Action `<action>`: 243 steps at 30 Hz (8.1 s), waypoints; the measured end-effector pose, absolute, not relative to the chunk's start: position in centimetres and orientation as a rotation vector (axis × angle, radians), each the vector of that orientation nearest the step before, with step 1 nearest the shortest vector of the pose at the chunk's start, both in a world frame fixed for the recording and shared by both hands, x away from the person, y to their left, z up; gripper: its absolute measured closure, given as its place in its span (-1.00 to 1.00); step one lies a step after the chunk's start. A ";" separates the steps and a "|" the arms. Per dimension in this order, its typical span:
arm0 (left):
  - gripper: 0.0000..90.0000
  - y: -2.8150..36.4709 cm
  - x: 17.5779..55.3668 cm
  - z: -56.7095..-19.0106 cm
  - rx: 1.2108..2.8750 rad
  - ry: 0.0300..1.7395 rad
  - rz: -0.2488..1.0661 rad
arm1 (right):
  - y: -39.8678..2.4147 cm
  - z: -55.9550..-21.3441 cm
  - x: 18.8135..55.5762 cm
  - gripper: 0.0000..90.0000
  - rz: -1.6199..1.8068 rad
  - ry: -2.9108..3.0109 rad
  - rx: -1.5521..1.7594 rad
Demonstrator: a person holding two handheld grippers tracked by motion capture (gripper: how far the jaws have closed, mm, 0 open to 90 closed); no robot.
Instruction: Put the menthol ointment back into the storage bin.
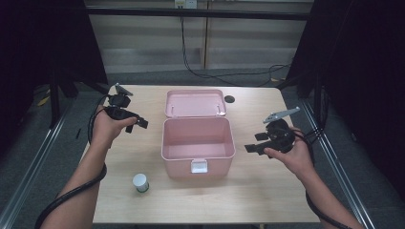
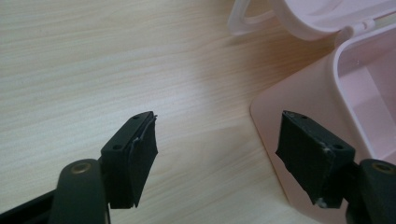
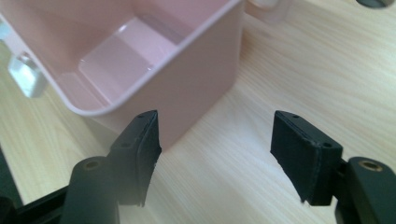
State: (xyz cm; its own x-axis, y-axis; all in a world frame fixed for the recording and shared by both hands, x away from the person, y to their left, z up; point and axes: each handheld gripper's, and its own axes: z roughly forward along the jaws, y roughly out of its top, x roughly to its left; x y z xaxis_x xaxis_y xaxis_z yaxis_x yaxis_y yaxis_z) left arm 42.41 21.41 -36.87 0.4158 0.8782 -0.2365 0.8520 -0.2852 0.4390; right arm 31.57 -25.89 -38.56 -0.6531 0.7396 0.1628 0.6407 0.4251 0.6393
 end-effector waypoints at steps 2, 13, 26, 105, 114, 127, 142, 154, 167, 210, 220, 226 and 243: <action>-0.39 21.5 42.2 -36.9 2.174 1.467 0.064 | -26.2 -39.2 31.5 -0.33 1.009 2.538 1.246; -0.43 21.9 41.2 -37.1 2.190 1.429 0.067 | -27.6 -42.2 31.4 -0.44 1.015 2.490 1.317; -0.44 22.7 39.9 -37.6 2.214 1.386 0.057 | -27.2 -46.1 31.2 -0.54 0.971 2.534 1.355; -0.46 21.7 32.3 -40.8 2.397 1.187 -0.067 | -26.2 -51.2 29.7 -0.67 1.024 2.360 1.146; -0.43 21.7 32.0 -41.0 2.416 1.173 -0.088 | -26.2 -51.2 29.7 -0.67 1.024 2.360 1.145; -0.44 21.4 31.7 -41.0 2.463 1.162 -0.117 | -26.2 -51.2 29.7 -0.67 1.024 2.360 1.146; -0.40 20.9 31.3 -42.2 2.493 1.167 -0.168 | -26.2 -51.2 29.7 -0.67 1.024 2.360 1.146; -0.30 20.6 31.2 -43.7 2.530 1.180 -0.195 | -26.2 -51.2 29.7 -0.67 1.024 2.360 1.146; 0.00 20.3 30.9 -44.4 2.564 1.153 -0.230 | -26.2 -51.2 29.7 -0.67 1.024 2.360 1.146; 0.11 20.4 34.1 -36.3 2.563 1.184 -0.202 | -26.2 -51.2 29.7 -0.67 1.024 2.360 1.146; 0.11 20.6 35.1 -34.7 2.558 1.219 -0.202 | -26.2 -51.2 29.7 -0.67 1.024 2.360 1.146; 0.12 20.2 35.5 -33.4 2.559 1.225 -0.184 | -26.2 -51.2 29.7 -0.67 1.023 2.360 1.146; 0.11 18.4 36.8 -31.1 2.589 1.216 -0.164 | -26.2 -51.2 29.7 -0.67 1.026 2.357 1.145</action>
